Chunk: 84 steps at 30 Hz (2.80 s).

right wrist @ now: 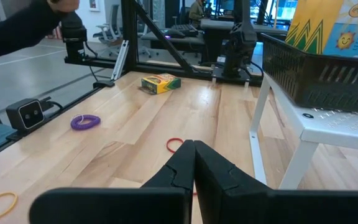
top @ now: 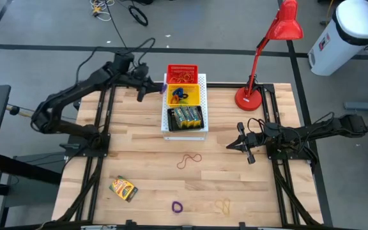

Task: Pick & Place Office Desk Supplies
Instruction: Put the voilet spring keychain into the yellow bin on the shelf, then put the red rubber band into the red bin on the shelf

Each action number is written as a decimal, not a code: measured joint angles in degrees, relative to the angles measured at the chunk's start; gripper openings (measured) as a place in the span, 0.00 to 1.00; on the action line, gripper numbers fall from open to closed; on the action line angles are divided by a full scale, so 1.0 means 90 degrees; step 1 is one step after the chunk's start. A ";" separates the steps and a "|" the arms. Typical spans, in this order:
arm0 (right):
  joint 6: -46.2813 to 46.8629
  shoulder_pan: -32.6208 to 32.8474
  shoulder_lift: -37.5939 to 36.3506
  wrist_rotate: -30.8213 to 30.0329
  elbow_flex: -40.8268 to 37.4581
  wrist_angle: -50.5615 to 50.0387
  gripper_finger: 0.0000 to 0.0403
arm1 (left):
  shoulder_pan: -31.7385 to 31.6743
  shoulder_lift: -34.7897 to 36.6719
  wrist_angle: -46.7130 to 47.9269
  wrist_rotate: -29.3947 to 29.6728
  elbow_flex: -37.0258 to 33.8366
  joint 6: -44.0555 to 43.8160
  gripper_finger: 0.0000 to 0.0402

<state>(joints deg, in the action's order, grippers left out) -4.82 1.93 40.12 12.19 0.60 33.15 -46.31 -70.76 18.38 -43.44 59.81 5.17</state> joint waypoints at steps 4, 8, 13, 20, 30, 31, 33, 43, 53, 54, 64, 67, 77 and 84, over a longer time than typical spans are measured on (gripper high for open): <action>0.0000 0.0000 0.0000 0.0000 0.0000 0.0000 0.03 | -0.0033 -0.0486 -0.0295 -0.0017 0.0000 -0.0192 0.03; -0.0006 0.0000 -0.0001 -0.0001 0.0000 -0.0002 0.03 | -0.0033 -0.0645 -0.0654 -0.0200 0.0000 -0.0250 0.03; -0.0004 -0.0002 0.0000 0.0000 0.0000 -0.0002 0.03 | -0.0031 -0.0577 -0.0945 -0.0530 0.0000 -0.0192 0.03; 0.0002 0.0000 -0.0002 -0.0002 0.0000 -0.0002 0.03 | 0.0160 -0.0702 -0.1172 0.0017 0.0000 -0.0458 0.03; 0.0000 0.0000 -0.0002 -0.0002 0.0000 -0.0002 0.03 | 0.0617 -0.1123 -0.1384 0.0403 0.0000 -0.0459 0.05; -0.0002 -0.0002 -0.0002 0.0000 0.0000 -0.0002 0.03 | 0.0654 -0.1151 -0.1390 0.0429 0.0000 -0.0459 0.06; 0.0001 -0.0001 -0.0002 -0.0001 0.0000 -0.0002 0.03 | 0.0751 -0.1188 -0.1450 0.0587 0.0000 -0.0459 0.10; 0.0001 -0.0001 -0.0001 -0.0002 0.0000 -0.0002 0.03 | 0.0886 -0.1008 -0.1326 0.1123 0.0193 -0.0533 0.33; 0.0001 0.0000 -0.0002 -0.0001 0.0000 -0.0002 0.03 | 0.1255 -0.0146 0.1055 0.2059 0.0833 0.0772 0.30; 0.0001 0.0000 -0.0002 -0.0001 0.0000 -0.0002 0.03 | 0.1339 -0.0019 0.1278 0.2146 0.0824 0.0944 0.27; -0.0002 0.0000 -0.0001 -0.0001 0.0000 -0.0004 0.03 | 0.1951 0.2122 0.0801 0.2165 -0.1331 0.0843 0.04; 0.0000 -0.0002 -0.0002 -0.0001 0.0000 -0.0005 0.03 | 0.2329 0.2710 0.0603 0.2193 -0.2036 0.0538 0.01; -0.0003 -0.0002 -0.0002 -0.0002 0.0000 -0.0007 0.03 | 0.4383 0.3461 -0.0099 0.4259 -0.3362 -0.0339 0.03; -0.0007 -0.0001 -0.0001 -0.0001 0.0000 -0.0008 0.03 | 0.5907 0.3369 -0.2474 0.5679 -0.4608 -0.0752 0.02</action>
<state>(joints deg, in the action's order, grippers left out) -4.89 1.92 40.11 12.17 0.60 33.07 6.86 -40.44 -3.88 7.66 18.34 -1.60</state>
